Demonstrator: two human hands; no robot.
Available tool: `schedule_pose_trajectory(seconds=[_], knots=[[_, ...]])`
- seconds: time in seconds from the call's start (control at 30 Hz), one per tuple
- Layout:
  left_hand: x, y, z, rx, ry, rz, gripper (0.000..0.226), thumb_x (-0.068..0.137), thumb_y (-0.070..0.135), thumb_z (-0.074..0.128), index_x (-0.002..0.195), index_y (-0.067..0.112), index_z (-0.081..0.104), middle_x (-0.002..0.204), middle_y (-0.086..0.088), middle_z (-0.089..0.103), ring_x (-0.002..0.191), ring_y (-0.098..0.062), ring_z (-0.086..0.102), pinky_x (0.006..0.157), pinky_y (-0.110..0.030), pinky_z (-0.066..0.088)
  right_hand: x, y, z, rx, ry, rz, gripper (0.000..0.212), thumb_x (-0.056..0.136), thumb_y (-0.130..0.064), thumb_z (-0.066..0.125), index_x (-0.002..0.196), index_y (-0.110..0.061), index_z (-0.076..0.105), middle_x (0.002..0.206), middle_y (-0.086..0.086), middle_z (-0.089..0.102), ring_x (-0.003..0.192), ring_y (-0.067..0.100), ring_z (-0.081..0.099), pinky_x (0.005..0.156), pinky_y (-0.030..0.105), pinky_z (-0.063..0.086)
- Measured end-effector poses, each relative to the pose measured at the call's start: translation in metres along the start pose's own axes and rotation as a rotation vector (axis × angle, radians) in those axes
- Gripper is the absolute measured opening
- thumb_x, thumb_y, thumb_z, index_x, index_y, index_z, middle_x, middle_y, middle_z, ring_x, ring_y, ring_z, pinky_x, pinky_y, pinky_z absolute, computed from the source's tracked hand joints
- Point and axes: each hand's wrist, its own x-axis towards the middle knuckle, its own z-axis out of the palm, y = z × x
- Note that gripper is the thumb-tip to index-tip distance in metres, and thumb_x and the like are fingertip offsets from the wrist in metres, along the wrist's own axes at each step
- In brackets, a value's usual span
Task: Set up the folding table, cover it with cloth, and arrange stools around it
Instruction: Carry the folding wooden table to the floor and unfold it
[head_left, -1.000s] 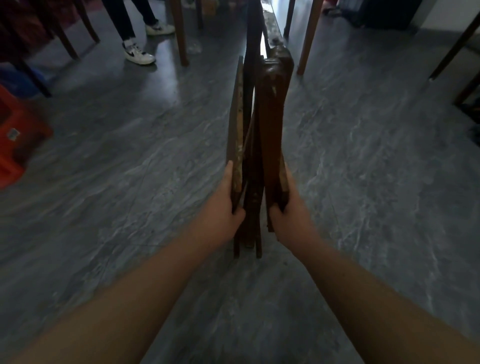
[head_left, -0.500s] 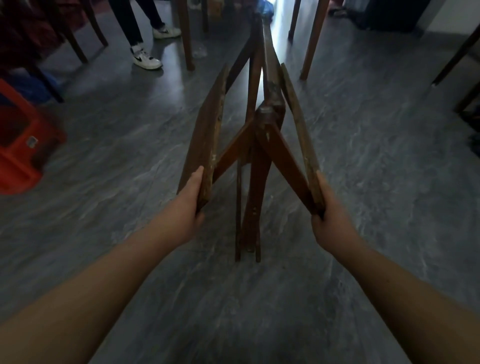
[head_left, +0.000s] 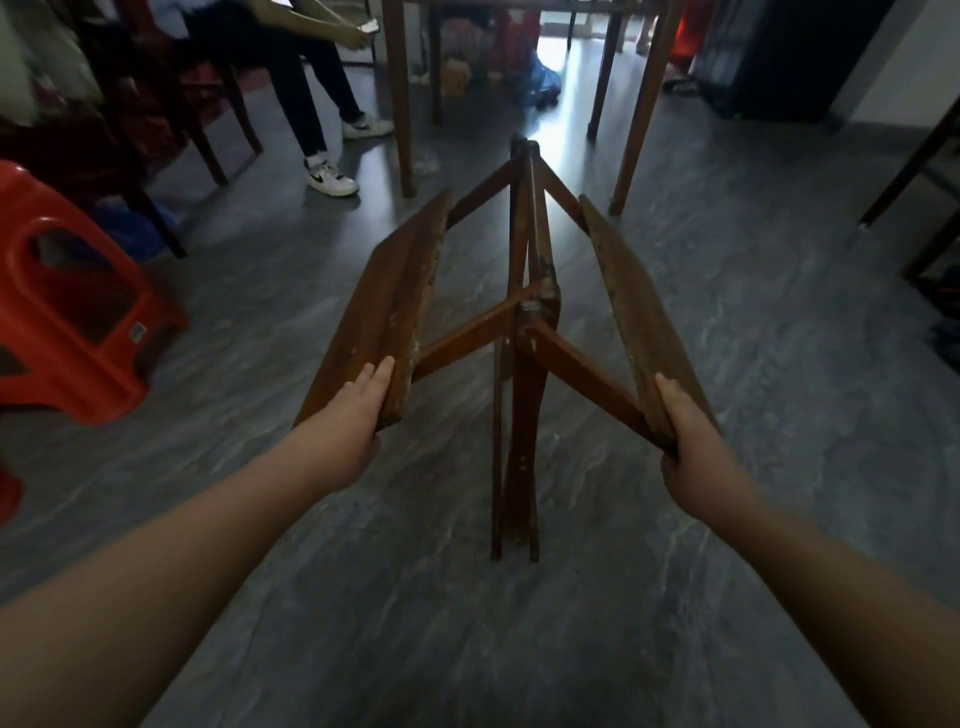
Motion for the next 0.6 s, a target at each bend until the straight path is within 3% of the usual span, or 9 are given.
schedule_pose_trajectory(seconds=[0.1, 0.13, 0.33, 0.43, 0.6], knots=[[-0.005, -0.006, -0.015, 0.077, -0.006, -0.055, 0.099, 0.092, 0.003, 0.053, 0.155, 0.031, -0.018, 0.167, -0.007, -0.004, 0.153, -0.03, 0.009, 0.122, -0.043, 0.019, 0.006, 0.002, -0.022, -0.124, -0.025, -0.009, 0.095, 0.083, 0.01, 0.051, 0.161, -0.028, 0.012, 0.166, 0.009, 0.02, 0.152, 0.026, 0.019, 0.12, 0.059, 0.023], [-0.007, -0.004, -0.021, 0.102, -0.01, -0.069, 0.098, 0.092, 0.002, 0.051, 0.155, 0.031, -0.019, 0.167, -0.006, -0.005, 0.153, -0.031, 0.009, 0.122, -0.044, 0.021, 0.008, -0.001, -0.03, -0.172, -0.04, -0.005, 0.096, 0.083, 0.008, 0.051, 0.161, -0.029, 0.009, 0.166, 0.008, 0.018, 0.153, 0.027, 0.017, 0.117, 0.063, 0.024], [-0.011, 0.023, -0.05, 0.312, -0.042, -0.076, 0.102, 0.092, -0.007, 0.045, 0.149, 0.035, -0.028, 0.166, -0.003, -0.012, 0.152, -0.036, 0.007, 0.117, -0.051, 0.03, 0.008, -0.04, -0.058, -0.461, -0.145, 0.095, 0.097, 0.09, 0.001, 0.052, 0.159, -0.034, -0.008, 0.168, -0.002, -0.003, 0.154, 0.027, 0.002, 0.118, 0.066, 0.014], [-0.009, 0.044, -0.066, 0.397, -0.049, -0.055, 0.101, 0.088, -0.012, 0.038, 0.148, 0.038, -0.027, 0.166, -0.003, -0.012, 0.151, -0.038, 0.007, 0.115, -0.056, 0.031, 0.008, -0.054, -0.068, -0.529, -0.17, 0.12, 0.1, 0.09, 0.004, 0.051, 0.157, -0.036, -0.012, 0.168, -0.002, -0.007, 0.154, 0.029, -0.002, 0.119, 0.066, 0.01], [-0.009, 0.07, -0.09, 0.505, -0.064, -0.062, 0.106, 0.086, -0.014, 0.044, 0.151, 0.036, -0.023, 0.166, -0.003, -0.011, 0.151, -0.041, 0.008, 0.111, -0.061, 0.033, 0.001, -0.06, -0.087, -0.598, -0.134, 0.127, 0.1, 0.089, 0.008, 0.047, 0.157, -0.037, -0.012, 0.168, -0.002, -0.007, 0.153, 0.031, -0.001, 0.117, 0.07, 0.01]])
